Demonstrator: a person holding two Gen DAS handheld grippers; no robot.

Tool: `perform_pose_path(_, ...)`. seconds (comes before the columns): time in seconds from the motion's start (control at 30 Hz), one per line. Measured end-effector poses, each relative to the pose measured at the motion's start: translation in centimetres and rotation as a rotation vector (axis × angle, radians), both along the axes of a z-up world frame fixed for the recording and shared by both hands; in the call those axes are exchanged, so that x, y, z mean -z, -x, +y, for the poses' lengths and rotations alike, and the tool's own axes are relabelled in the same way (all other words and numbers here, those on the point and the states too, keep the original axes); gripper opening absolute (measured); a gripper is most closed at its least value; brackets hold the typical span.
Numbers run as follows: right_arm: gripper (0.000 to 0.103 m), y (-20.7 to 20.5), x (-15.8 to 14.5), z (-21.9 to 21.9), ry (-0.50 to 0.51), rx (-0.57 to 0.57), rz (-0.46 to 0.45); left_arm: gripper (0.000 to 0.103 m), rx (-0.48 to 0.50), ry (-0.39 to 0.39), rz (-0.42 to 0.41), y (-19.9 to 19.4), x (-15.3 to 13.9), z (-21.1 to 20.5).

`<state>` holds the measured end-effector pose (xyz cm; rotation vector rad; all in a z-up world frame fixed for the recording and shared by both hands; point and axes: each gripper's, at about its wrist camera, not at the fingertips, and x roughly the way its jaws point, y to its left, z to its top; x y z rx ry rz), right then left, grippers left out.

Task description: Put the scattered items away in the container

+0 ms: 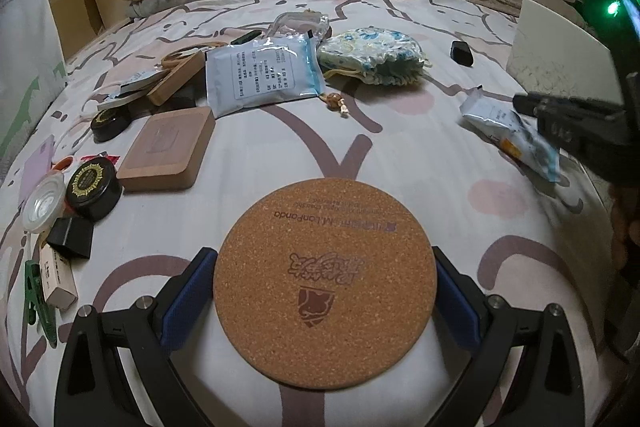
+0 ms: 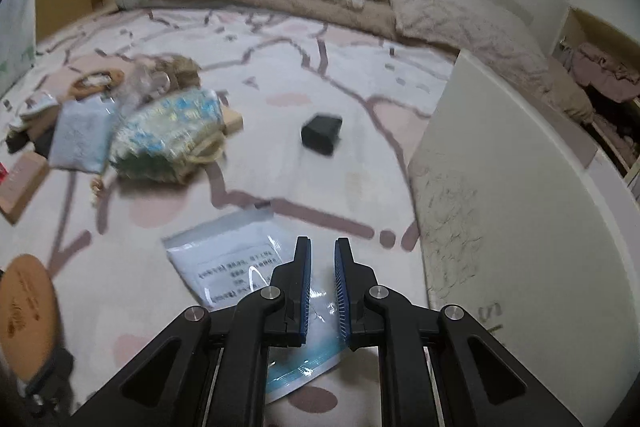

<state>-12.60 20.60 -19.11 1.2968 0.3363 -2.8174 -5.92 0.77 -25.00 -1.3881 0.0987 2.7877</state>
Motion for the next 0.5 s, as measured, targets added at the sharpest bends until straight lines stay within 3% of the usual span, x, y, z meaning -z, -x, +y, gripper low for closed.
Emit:
perform_pose_path(0.2,0.013,-0.5,0.6,0.5,0.012,-0.009,-0.075,0.1,0.0,-0.002,-0.002,0.2,0.0,0.1)
perform_pose_path(0.5,0.013,-3.9,0.5,-0.9,0.022,-0.076,-0.108,0.1,0.0,-0.001,-0.001,0.3,0.0,0.0)
